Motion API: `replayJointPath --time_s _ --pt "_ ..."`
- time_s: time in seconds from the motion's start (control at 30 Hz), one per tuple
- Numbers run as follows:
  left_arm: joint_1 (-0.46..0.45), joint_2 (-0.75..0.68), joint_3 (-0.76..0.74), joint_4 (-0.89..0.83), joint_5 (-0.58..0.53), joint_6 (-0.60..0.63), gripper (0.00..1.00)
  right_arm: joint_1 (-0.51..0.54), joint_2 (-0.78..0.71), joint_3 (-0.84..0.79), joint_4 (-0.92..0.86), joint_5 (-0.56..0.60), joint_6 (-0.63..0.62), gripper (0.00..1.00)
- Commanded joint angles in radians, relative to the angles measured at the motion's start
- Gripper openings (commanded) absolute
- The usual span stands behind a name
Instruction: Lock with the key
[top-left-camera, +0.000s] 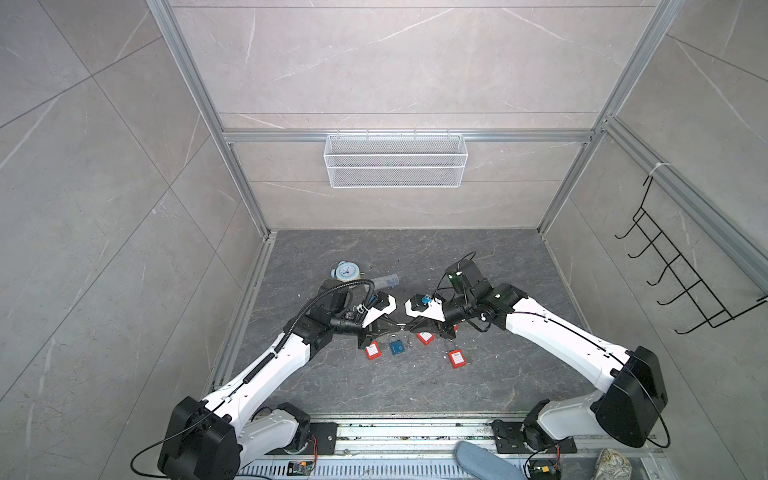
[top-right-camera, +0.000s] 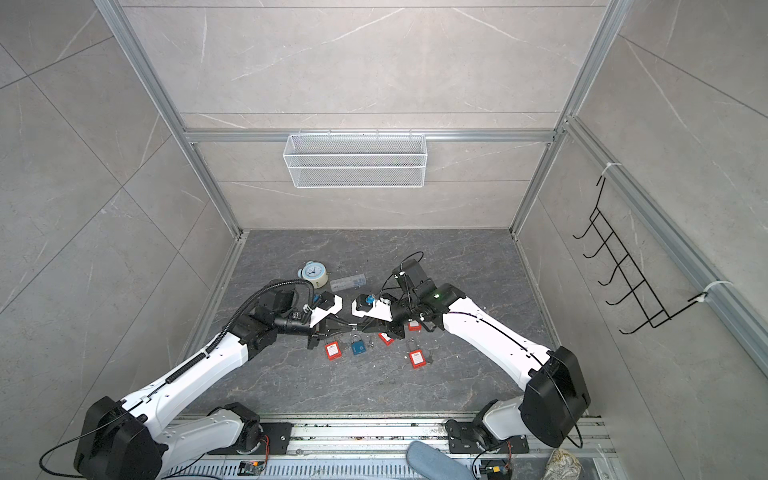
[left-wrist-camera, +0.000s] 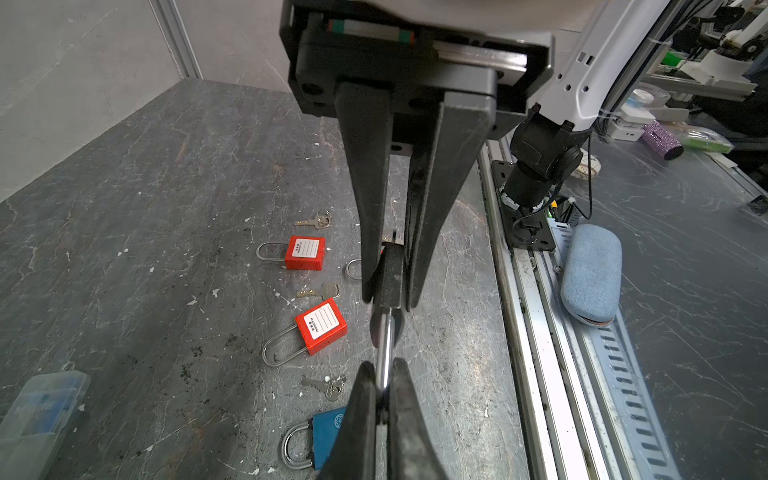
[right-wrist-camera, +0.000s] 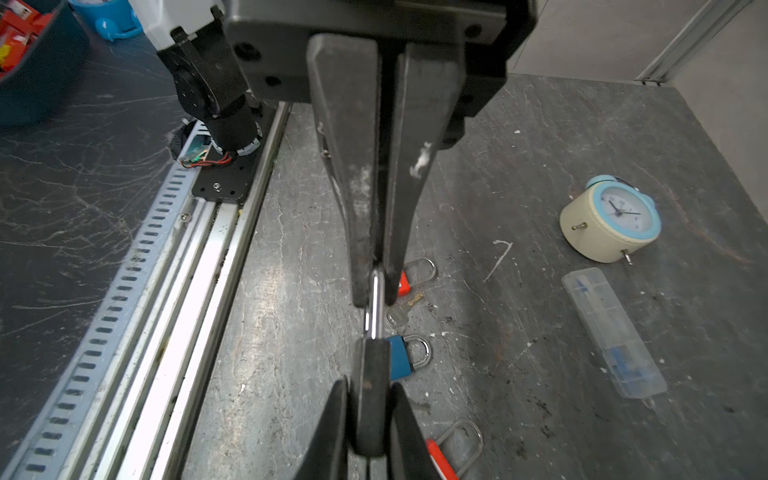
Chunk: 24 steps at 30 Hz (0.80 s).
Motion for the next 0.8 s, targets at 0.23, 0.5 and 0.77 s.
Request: replayJointPath --time_s 0.23,0.5,0.77 --pt "-0.100 0.058 0.005 0.225 0.063 -0.081 0.00 0.082 0.061 0.077 0.115 -0.067 0.001 0.00" --pt "-0.150 0.082 -0.098 0.400 -0.018 -0.109 0.00 0.086 0.086 0.093 0.257 -0.184 0.124 0.00" --pt "-0.102 -0.022 -0.001 0.062 -0.063 0.061 0.00 0.044 -0.014 0.043 0.020 0.146 -0.008 0.39"
